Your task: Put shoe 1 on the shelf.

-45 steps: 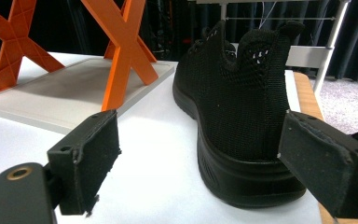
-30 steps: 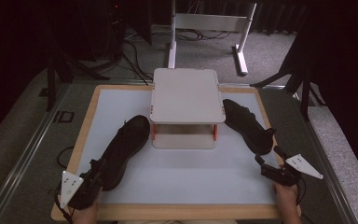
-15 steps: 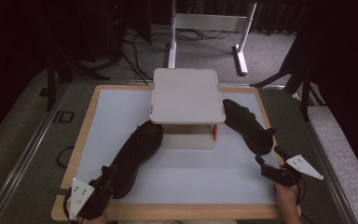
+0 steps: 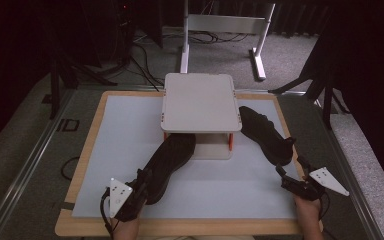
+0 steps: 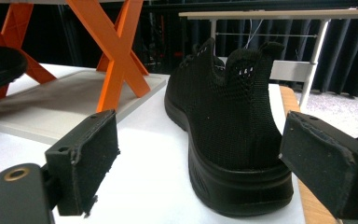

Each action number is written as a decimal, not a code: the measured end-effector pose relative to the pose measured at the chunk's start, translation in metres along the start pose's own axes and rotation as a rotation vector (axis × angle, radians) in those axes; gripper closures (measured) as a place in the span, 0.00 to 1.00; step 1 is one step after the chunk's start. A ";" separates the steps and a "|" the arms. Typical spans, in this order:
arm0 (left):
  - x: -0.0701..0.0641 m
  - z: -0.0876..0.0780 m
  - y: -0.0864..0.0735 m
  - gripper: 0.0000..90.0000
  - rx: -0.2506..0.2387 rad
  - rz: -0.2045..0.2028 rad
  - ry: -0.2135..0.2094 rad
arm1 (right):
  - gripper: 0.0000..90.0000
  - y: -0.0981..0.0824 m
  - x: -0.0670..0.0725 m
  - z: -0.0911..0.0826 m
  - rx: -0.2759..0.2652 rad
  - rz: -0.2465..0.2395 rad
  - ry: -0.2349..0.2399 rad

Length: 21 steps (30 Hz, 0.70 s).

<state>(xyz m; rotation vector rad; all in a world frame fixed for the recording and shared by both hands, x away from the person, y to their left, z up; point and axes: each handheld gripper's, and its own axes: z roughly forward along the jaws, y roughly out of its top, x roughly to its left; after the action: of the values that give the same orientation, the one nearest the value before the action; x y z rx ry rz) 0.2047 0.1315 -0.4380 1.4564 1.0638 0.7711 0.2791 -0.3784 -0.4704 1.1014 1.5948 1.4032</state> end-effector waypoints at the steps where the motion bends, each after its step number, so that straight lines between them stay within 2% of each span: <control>1: -0.002 0.003 0.001 0.93 -0.002 -0.001 0.003 | 0.12 0.000 0.000 0.000 -0.004 0.000 -0.005; 6: -0.011 0.022 0.003 0.93 -0.002 0.007 0.026 | 0.12 0.000 -0.001 -0.001 -0.014 0.007 -0.013; 10: -0.015 0.037 0.001 0.93 -0.005 -0.012 0.041 | 0.12 0.000 0.000 -0.001 -0.018 0.009 -0.021; 13: -0.018 0.049 0.000 0.93 -0.001 -0.036 0.069 | 0.12 0.000 0.000 -0.001 -0.018 0.001 -0.033; 16: -0.022 0.062 -0.003 0.93 -0.010 -0.034 0.096 | 0.12 0.000 0.001 -0.001 -0.017 -0.005 -0.027; 17: -0.023 0.066 -0.004 0.93 -0.014 -0.040 0.100 | 0.12 0.000 0.001 -0.001 -0.018 -0.004 -0.014; 21: -0.026 0.078 -0.004 0.93 -0.012 -0.048 0.116 | 0.12 0.000 0.002 -0.001 -0.015 -0.012 -0.013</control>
<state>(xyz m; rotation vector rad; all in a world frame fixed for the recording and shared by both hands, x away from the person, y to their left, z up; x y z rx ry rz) 0.2644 0.0771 -0.4528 1.3847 1.1760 0.8345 0.2775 -0.3772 -0.4699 1.0880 1.5763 1.3953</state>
